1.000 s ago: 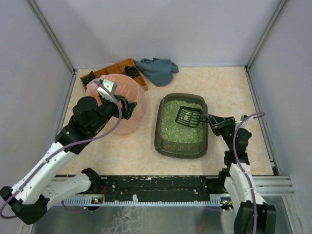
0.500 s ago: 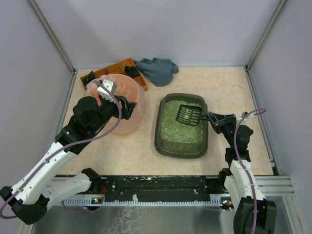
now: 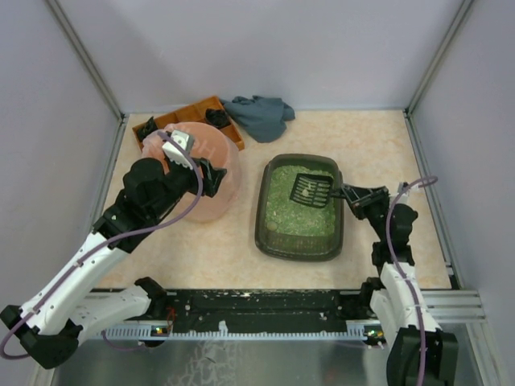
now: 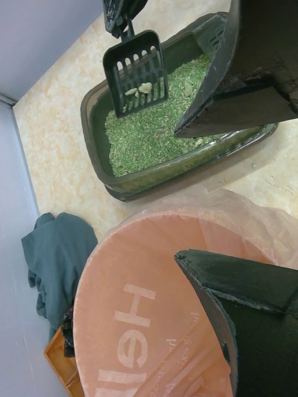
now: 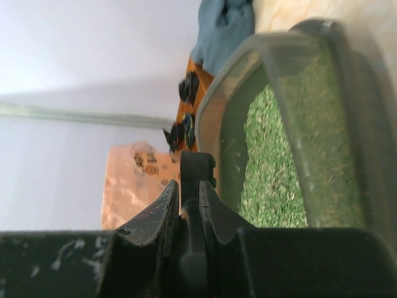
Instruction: Clean the litter box
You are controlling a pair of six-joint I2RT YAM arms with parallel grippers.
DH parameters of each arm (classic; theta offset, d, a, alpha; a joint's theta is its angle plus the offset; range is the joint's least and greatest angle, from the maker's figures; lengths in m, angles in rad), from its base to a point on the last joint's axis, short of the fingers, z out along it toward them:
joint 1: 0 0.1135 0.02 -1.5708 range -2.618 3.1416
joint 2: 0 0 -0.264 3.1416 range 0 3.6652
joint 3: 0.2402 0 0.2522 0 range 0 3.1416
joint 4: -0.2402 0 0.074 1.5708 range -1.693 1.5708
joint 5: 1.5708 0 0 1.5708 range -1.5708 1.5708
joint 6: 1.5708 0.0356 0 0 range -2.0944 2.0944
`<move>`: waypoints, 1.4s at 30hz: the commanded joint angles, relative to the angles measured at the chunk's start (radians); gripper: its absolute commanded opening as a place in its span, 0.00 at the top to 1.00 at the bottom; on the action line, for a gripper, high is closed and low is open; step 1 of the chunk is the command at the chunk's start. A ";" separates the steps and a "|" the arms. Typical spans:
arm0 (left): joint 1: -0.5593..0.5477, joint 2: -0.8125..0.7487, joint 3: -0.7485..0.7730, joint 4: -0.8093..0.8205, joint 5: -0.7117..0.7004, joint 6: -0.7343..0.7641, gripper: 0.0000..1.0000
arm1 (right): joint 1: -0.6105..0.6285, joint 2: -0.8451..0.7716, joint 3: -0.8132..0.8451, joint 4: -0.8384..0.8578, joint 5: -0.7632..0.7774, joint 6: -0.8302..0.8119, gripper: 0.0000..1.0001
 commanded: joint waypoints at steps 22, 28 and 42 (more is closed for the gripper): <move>0.038 0.029 0.063 -0.041 -0.048 -0.033 0.21 | 0.164 0.088 0.457 -0.225 0.212 -0.033 1.00; 0.038 -0.095 0.024 0.010 -0.085 -0.018 0.21 | 0.404 0.319 0.789 -0.291 0.336 -0.121 1.00; 0.038 -0.235 0.025 -0.074 -0.157 -0.015 0.21 | 0.785 0.854 1.378 -0.336 0.459 -0.459 1.00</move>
